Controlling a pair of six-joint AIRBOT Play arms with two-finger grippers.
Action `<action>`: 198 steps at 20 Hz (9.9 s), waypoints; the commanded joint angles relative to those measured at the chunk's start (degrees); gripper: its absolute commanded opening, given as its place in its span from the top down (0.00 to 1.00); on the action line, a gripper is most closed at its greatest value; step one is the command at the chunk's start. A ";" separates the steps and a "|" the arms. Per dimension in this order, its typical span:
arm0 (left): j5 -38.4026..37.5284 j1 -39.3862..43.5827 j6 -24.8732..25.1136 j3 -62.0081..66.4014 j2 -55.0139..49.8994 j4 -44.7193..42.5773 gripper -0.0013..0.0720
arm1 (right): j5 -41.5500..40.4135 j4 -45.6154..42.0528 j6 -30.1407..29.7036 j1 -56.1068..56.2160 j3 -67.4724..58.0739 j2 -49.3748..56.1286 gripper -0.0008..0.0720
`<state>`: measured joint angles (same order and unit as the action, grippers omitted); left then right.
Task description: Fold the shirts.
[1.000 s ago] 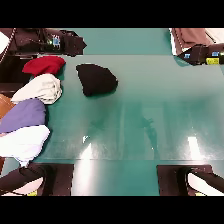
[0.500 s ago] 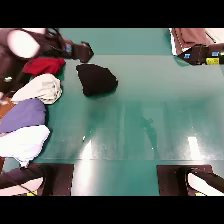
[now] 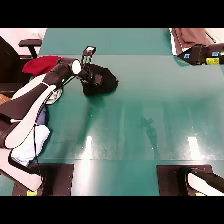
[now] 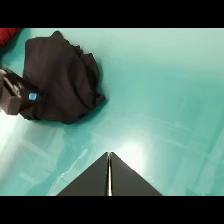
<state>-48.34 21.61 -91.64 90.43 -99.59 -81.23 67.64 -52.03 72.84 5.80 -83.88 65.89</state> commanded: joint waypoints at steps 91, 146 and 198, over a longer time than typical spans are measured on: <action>-14.86 -22.18 9.64 4.46 19.54 11.93 0.95 | -8.09 -3.17 8.61 19.93 21.35 18.40 0.97; -17.14 -29.33 12.98 -45.81 31.36 20.52 0.26 | 13.46 -2.29 5.92 -18.60 21.16 -2.23 0.40; -13.81 -17.35 1.84 27.26 57.16 11.06 0.95 | 16.00 -16.76 10.56 -20.28 -30.03 -17.59 0.97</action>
<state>-62.13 4.29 -87.92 107.09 -43.11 -69.65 76.95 -61.25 80.25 -14.59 -99.94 48.53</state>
